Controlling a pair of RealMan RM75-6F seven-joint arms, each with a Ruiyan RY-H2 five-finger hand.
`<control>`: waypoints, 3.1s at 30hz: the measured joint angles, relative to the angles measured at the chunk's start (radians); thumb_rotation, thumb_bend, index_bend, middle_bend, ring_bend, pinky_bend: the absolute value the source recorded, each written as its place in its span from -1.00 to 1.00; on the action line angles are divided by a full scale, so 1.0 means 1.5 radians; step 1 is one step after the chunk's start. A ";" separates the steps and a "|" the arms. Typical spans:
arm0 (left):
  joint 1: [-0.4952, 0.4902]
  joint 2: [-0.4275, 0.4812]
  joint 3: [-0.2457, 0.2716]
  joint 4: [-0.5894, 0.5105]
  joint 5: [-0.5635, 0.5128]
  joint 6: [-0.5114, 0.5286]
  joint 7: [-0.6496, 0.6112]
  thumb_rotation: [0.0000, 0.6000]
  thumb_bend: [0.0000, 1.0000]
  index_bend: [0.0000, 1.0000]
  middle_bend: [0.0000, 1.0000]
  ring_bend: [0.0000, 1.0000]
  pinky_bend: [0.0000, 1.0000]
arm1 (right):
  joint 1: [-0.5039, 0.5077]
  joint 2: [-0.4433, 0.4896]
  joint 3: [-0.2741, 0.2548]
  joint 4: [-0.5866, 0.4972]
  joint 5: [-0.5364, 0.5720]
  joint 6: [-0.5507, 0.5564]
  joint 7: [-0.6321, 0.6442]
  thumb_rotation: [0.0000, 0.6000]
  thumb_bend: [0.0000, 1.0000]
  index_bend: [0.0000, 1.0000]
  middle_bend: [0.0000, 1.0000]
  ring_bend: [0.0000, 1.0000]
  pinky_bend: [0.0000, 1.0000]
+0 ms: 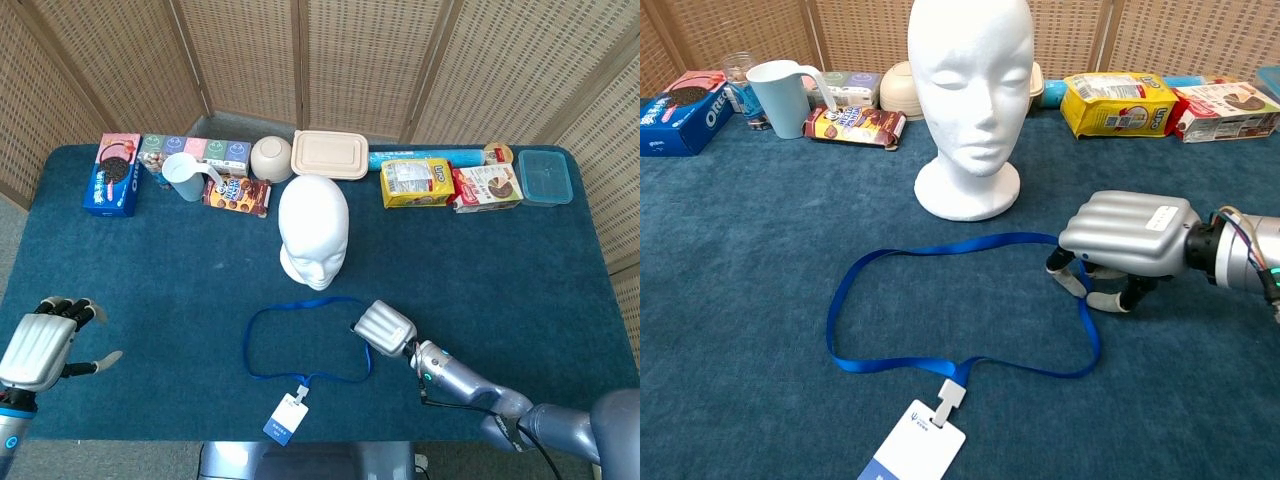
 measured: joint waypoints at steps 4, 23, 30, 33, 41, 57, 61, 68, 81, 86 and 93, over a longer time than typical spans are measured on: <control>-0.008 0.000 -0.001 -0.002 0.007 -0.007 0.012 0.29 -0.70 -0.10 -0.16 -0.19 -0.42 | -0.002 0.001 0.002 -0.004 0.001 0.007 0.005 1.00 -0.03 0.20 1.00 1.00 1.00; -0.040 -0.019 0.006 0.000 0.023 -0.057 0.054 0.29 -0.69 -0.09 -0.16 -0.19 -0.42 | -0.007 0.030 0.015 -0.042 0.009 0.032 0.011 1.00 -0.03 0.24 1.00 1.00 1.00; -0.072 -0.033 -0.001 0.006 0.044 -0.085 0.089 0.30 -0.69 -0.10 -0.14 -0.19 -0.42 | -0.010 0.033 0.016 -0.047 0.014 0.035 0.012 1.00 -0.01 0.27 1.00 1.00 1.00; -0.083 -0.039 -0.003 0.006 0.050 -0.097 0.097 0.30 -0.69 -0.10 -0.14 -0.19 -0.42 | -0.013 0.030 0.016 -0.046 0.015 0.037 0.014 1.00 -0.01 0.29 1.00 1.00 1.00; -0.092 -0.045 -0.006 0.002 0.051 -0.099 0.103 0.32 -0.69 -0.09 -0.14 -0.19 -0.42 | -0.014 0.024 0.015 -0.038 0.015 0.041 0.021 1.00 0.00 0.33 1.00 1.00 1.00; -0.152 -0.055 -0.004 0.043 0.099 -0.162 0.127 0.86 -0.68 -0.10 0.23 0.20 -0.05 | -0.019 0.017 0.016 -0.026 0.019 0.045 0.032 1.00 0.00 0.35 1.00 1.00 1.00; -0.195 -0.068 -0.005 0.069 0.138 -0.202 0.134 0.90 -0.68 -0.10 0.52 0.49 0.36 | -0.022 0.020 0.017 -0.029 0.022 0.047 0.029 1.00 -0.01 0.36 1.00 1.00 1.00; -0.288 -0.115 0.000 0.141 0.204 -0.278 0.110 0.89 -0.67 -0.09 1.00 1.00 0.88 | -0.026 0.021 0.016 -0.027 0.026 0.048 0.024 1.00 -0.01 0.36 1.00 1.00 1.00; -0.373 -0.166 0.015 0.184 0.203 -0.375 0.074 0.76 -0.40 -0.08 1.00 1.00 1.00 | -0.026 0.012 0.019 -0.019 0.034 0.041 0.020 1.00 -0.01 0.37 1.00 1.00 1.00; -0.390 -0.186 0.014 0.195 0.189 -0.395 0.077 0.75 -0.39 -0.08 1.00 1.00 1.00 | -0.026 0.009 0.019 -0.014 0.035 0.039 0.021 1.00 -0.01 0.38 1.00 1.00 1.00; -0.411 -0.210 0.016 0.211 0.178 -0.422 0.088 0.76 -0.39 -0.08 1.00 1.00 1.00 | -0.026 0.004 0.020 -0.007 0.038 0.036 0.021 1.00 0.00 0.39 1.00 1.00 1.00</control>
